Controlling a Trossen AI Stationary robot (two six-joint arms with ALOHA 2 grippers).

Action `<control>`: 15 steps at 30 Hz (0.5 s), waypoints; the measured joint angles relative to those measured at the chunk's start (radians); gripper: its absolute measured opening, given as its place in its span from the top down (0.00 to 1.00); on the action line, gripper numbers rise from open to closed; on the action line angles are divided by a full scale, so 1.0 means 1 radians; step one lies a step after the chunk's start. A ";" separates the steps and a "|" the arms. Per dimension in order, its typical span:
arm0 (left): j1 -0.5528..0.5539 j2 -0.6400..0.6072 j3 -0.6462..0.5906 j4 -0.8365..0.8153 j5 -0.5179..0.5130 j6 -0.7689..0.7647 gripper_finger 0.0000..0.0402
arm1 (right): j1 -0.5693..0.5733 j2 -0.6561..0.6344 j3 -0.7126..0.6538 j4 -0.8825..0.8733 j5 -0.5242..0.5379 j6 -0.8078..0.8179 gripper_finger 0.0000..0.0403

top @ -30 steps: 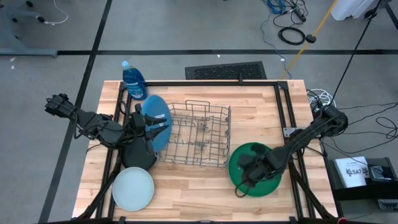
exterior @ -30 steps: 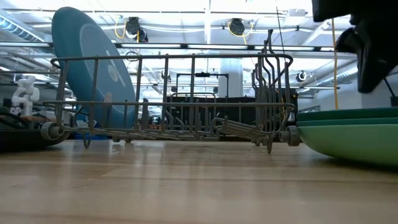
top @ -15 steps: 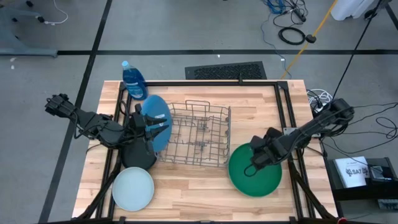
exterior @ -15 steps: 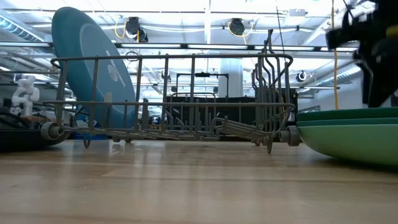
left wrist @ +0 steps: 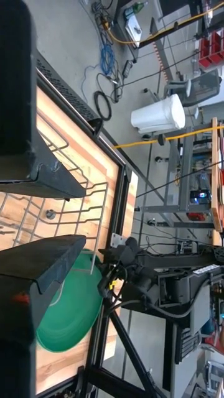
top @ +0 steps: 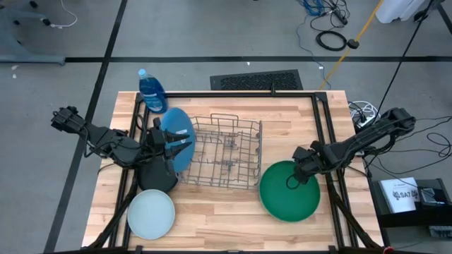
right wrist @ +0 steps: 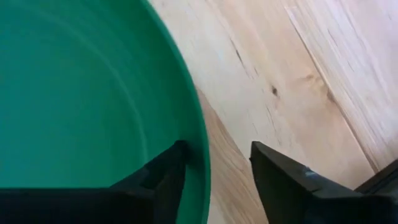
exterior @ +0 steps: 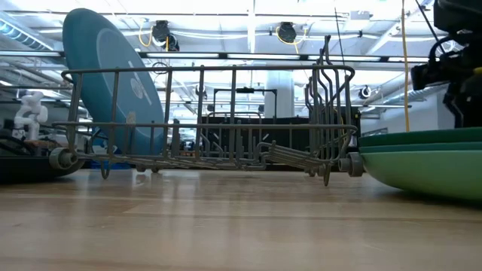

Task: Sort dishes
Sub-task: Put the dark green plate into the gray dish rack

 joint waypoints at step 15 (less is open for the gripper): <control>0.000 0.000 0.000 -0.006 0.000 0.000 0.73 | 0.000 -0.013 -0.001 0.071 -0.016 -0.106 0.97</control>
